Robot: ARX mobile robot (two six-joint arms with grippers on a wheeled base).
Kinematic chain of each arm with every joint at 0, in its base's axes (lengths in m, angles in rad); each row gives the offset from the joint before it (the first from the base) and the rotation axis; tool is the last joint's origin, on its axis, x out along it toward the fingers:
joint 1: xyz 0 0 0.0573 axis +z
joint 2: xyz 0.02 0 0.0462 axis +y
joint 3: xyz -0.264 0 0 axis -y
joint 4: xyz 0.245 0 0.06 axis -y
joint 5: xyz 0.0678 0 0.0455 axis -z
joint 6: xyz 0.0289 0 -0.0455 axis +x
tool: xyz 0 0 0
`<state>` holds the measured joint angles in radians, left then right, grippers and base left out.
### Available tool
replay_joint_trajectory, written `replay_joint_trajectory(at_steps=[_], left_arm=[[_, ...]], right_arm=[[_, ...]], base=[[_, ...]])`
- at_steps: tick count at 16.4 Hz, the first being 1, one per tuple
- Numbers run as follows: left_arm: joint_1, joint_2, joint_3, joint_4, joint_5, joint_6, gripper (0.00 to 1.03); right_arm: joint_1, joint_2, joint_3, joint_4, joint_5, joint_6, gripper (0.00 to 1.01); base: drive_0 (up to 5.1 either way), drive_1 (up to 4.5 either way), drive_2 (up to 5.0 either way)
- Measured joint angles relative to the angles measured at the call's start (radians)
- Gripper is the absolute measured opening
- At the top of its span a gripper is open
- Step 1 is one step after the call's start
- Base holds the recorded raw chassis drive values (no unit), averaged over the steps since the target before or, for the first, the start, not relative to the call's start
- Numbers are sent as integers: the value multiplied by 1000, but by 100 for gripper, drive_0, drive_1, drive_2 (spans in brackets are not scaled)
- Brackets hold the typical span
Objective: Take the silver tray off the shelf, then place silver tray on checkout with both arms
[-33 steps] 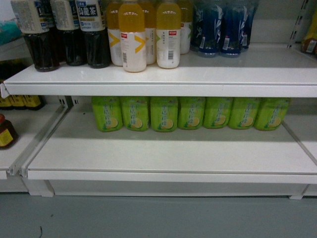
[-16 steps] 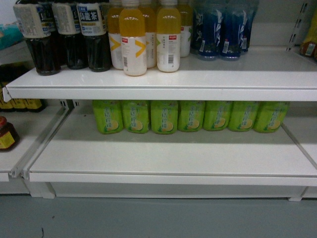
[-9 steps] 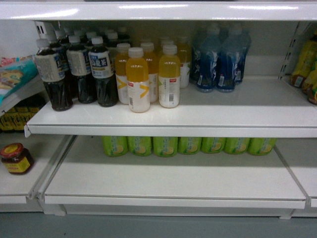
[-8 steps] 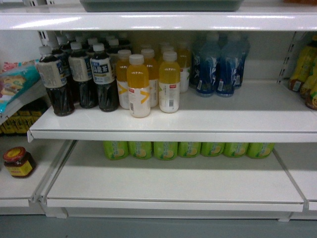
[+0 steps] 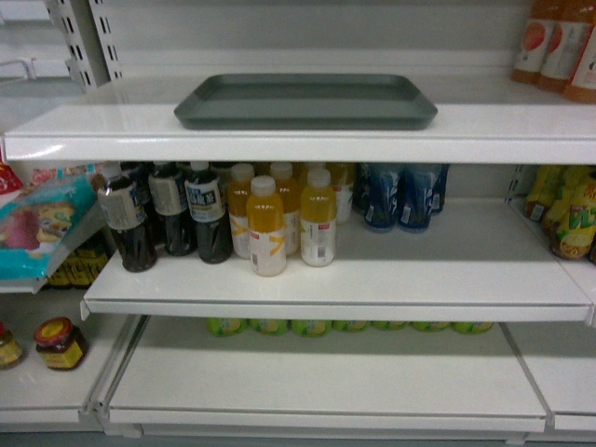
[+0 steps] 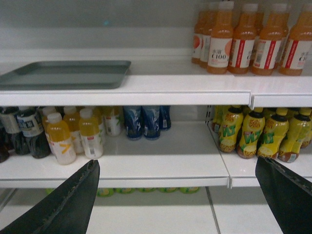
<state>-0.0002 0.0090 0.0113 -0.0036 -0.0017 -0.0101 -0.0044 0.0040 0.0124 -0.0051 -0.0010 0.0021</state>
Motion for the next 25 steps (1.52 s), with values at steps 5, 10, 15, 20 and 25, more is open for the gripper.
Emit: replay_joint_trajectory(at_steps=[5,10,15,20,25], left_arm=[[0,0,0,2,2,0,98],[0,0,0,-3,2,0,98],[0,0,0,2,2,0,98],[0,0,0,-3,2,0,98],[0,0,0,0,2,0,98]], right_arm=[[0,0,0,2,1,0,98],[0,0,0,-2,1,0,98],[0,0,0,4,1,0,98],[0,0,0,0,1,0,98],[0,0,0,-1,1,0,98]], base=[[0,0,0],[2,258,-254],[-5,423,-434],[-3,426,-432],[6,434,-423]])
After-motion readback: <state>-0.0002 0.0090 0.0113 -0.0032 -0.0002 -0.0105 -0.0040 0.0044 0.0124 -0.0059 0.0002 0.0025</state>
